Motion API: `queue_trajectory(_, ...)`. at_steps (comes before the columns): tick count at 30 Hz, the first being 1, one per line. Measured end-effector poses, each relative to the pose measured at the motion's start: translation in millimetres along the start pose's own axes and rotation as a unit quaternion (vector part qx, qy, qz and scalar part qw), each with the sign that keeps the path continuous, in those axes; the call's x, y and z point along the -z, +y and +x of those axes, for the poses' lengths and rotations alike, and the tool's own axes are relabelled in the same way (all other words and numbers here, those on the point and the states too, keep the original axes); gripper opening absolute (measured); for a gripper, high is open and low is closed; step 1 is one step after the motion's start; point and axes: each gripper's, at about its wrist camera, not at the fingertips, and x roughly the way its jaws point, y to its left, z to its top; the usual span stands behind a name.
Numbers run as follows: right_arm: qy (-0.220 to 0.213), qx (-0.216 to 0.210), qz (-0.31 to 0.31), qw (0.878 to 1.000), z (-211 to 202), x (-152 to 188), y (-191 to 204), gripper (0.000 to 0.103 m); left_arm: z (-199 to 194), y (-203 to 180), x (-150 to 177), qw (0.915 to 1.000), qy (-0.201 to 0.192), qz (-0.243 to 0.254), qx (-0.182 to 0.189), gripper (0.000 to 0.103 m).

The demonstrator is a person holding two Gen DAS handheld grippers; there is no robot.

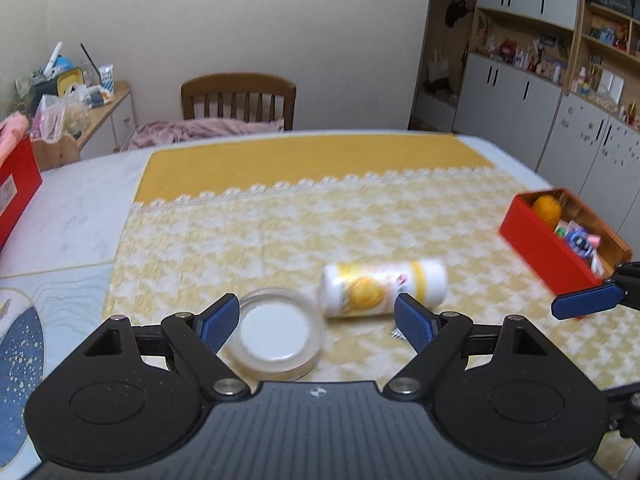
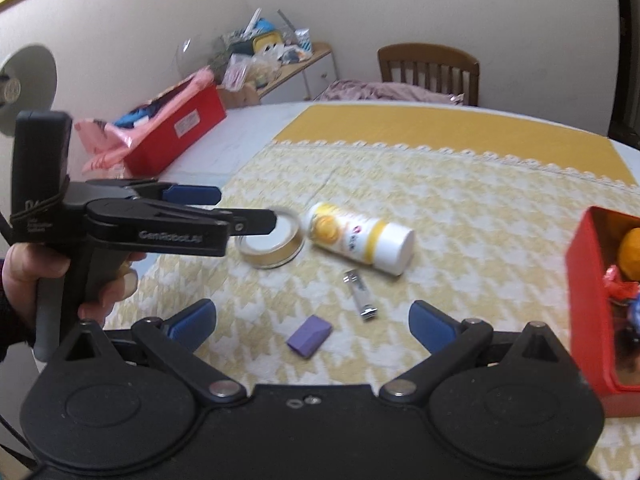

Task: Organize rigid objects
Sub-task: 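Move both tools back over the cloth toward the purple eraser, then grasp the purple eraser with the right tool and lift it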

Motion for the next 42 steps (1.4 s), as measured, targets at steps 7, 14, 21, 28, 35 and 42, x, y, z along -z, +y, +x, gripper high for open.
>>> queue_trajectory(7, 0.040, 0.005, -0.014, 0.999, 31.9, 5.3, 16.9, 0.102, 25.9, 15.4, 14.2, 0.9993, 0.027, 0.013, -0.022, 0.085)
queue_trajectory(14, 0.068, 0.013, -0.015, 0.997, 57.1, 3.8, 23.1, 0.100, 47.8, 24.5, 20.7, 0.9986, 0.042, 0.017, -0.028, 0.085)
queue_trajectory(21, 0.091, 0.024, 0.010, 0.995, 79.7, 4.3, 15.2, 0.087, 63.1, 17.7, 19.4, 0.9978, 0.048, 0.036, -0.028, 0.085)
queue_trajectory(28, 0.091, 0.035, 0.007, 0.995, 84.5, 6.9, 15.6, 0.074, 74.9, 11.3, 19.4, 0.9968, 0.051, 0.052, -0.033, 0.085)
queue_trajectory(35, 0.088, 0.063, -0.024, 0.994, 87.5, 9.8, 23.8, 0.060, 78.2, 10.2, 18.8, 0.9965, 0.042, 0.058, -0.045, 0.085)
queue_trajectory(42, 0.083, 0.097, -0.045, 0.991, 87.0, 13.8, 29.4, 0.045, 77.7, 8.6, 18.3, 0.9960, 0.042, 0.063, -0.048, 0.080)
